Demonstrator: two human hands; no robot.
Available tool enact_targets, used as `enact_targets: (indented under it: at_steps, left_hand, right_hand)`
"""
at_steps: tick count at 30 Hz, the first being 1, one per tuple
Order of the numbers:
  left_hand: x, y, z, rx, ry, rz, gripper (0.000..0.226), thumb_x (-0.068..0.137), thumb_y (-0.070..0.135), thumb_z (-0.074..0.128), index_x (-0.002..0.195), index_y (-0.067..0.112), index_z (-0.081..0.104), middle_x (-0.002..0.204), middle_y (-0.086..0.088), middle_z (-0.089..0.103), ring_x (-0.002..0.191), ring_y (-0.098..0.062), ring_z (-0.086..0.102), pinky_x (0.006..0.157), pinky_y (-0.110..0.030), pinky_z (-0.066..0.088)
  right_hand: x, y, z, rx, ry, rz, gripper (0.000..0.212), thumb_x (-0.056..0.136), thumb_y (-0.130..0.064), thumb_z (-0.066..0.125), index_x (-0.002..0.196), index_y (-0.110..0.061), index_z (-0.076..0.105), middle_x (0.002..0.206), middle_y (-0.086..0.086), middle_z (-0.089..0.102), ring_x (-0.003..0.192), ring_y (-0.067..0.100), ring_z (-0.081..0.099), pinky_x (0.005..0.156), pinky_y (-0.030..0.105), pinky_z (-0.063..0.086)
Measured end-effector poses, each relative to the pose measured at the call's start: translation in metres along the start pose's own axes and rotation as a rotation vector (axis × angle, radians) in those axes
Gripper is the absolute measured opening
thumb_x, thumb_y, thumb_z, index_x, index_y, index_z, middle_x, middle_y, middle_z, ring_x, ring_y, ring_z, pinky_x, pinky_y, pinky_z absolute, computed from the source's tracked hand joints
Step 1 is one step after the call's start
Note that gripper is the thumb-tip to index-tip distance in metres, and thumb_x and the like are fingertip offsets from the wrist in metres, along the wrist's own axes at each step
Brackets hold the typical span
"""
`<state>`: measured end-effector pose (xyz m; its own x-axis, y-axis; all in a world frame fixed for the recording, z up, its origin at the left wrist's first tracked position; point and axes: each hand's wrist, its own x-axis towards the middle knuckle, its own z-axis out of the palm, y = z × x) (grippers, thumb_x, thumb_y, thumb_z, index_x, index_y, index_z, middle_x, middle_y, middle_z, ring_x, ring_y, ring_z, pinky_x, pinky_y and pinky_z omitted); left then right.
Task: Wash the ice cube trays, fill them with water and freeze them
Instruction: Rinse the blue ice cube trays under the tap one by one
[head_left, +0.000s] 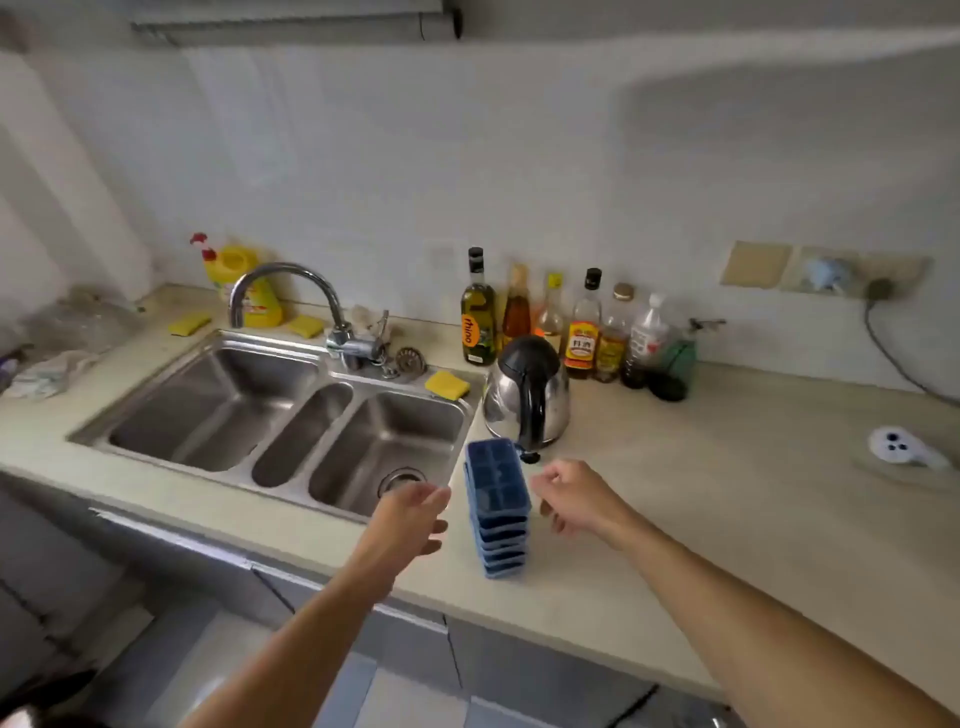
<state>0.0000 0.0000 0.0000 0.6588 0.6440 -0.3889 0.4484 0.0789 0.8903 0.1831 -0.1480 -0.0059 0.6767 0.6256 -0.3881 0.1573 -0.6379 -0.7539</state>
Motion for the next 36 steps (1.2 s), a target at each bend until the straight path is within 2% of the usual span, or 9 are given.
enact_targets:
  at_steps: [5,10,13,16,18,23,27,31,36]
  left_hand:
    - [0.027,0.017,0.029,-0.074,-0.016,-0.14,0.023,0.1,0.036,0.061,0.105,0.014,0.069,0.105,-0.007,0.073,0.094,-0.02,0.072,0.075,-0.032,0.061]
    - [0.041,0.019,0.02,-0.238,0.041,-0.113,0.026,0.105,0.027,0.054,0.109,0.008,0.07,0.098,-0.011,0.077,0.085,-0.021,0.077,0.065,-0.026,0.059]
    - [0.052,0.022,-0.008,-0.342,0.09,-0.095,0.025,0.105,0.029,0.055,0.109,0.009,0.07,0.098,-0.013,0.077,0.082,-0.022,0.078,0.068,-0.033,0.062]
    - [0.069,0.016,-0.069,-0.384,0.126,-0.111,0.024,0.103,0.034,0.057,0.106,0.014,0.071,0.1,-0.012,0.076,0.081,-0.022,0.078,0.072,-0.037,0.064]
    - [0.079,0.01,-0.117,-0.372,0.125,-0.134,0.025,0.102,0.039,0.058,0.104,0.016,0.07,0.099,-0.009,0.076,0.078,-0.02,0.078,0.066,-0.032,0.062]
    - [0.111,-0.011,-0.242,-0.355,0.072,-0.137,0.035,0.096,0.053,0.061,0.115,0.023,0.068,0.098,0.0,0.08,0.088,-0.02,0.077,0.069,-0.034,0.063]
    - [0.146,-0.018,-0.315,-0.491,0.099,-0.202,0.035,0.096,0.049,0.065,0.113,0.019,0.065,0.097,-0.008,0.079,0.086,-0.03,0.078,0.069,-0.041,0.064]
    - [0.193,-0.033,-0.349,-0.417,0.145,-0.287,0.036,0.094,0.049,0.066,0.109,0.016,0.066,0.097,-0.011,0.078,0.087,-0.031,0.077,0.072,-0.042,0.064]
    - [0.27,-0.037,-0.381,-0.317,0.153,-0.358,0.041,0.093,0.051,0.067,0.107,0.012,0.062,0.101,-0.014,0.072,0.088,-0.03,0.072,0.069,-0.037,0.06]
  right_hand:
    - [0.024,-0.02,0.017,-0.056,-0.045,-0.065,0.022,0.1,-0.031,0.056,0.085,-0.015,0.059,0.08,0.003,0.068,0.061,0.016,0.064,0.046,0.025,0.049]
    - [0.033,-0.048,0.019,-0.092,0.031,-0.119,0.014,0.098,-0.023,0.059,0.093,-0.01,0.062,0.087,0.008,0.067,0.085,0.027,0.067,0.076,0.044,0.058]
    - [0.041,-0.082,0.03,-0.121,0.041,-0.182,0.012,0.097,-0.027,0.06,0.09,-0.017,0.061,0.084,0.002,0.067,0.081,0.017,0.065,0.07,0.036,0.057]
    - [0.058,-0.129,0.075,-0.141,0.036,-0.25,0.01,0.096,-0.026,0.062,0.088,-0.02,0.062,0.075,-0.003,0.065,0.067,0.01,0.061,0.058,0.025,0.046]
    - [0.069,-0.16,0.116,-0.123,0.015,-0.265,0.01,0.096,-0.024,0.062,0.088,-0.018,0.062,0.074,-0.003,0.066,0.066,0.011,0.062,0.056,0.025,0.047]
    - [0.1,-0.238,0.218,0.049,-0.047,-0.291,0.014,0.096,-0.023,0.062,0.09,-0.011,0.065,0.071,0.003,0.066,0.057,0.01,0.06,0.051,0.026,0.048]
    - [0.125,-0.286,0.277,0.039,-0.12,-0.313,0.014,0.099,-0.024,0.062,0.092,-0.012,0.063,0.075,0.009,0.07,0.058,0.011,0.063,0.051,0.024,0.05]
    - [0.164,-0.304,0.302,0.036,-0.207,-0.23,0.024,0.101,-0.031,0.059,0.095,-0.01,0.068,0.081,0.01,0.074,0.062,0.015,0.068,0.053,0.023,0.053]
    - [0.264,-0.302,0.286,0.113,-0.04,-0.04,0.034,0.099,-0.037,0.058,0.102,-0.004,0.068,0.075,0.007,0.072,0.056,0.015,0.066,0.053,0.027,0.055]
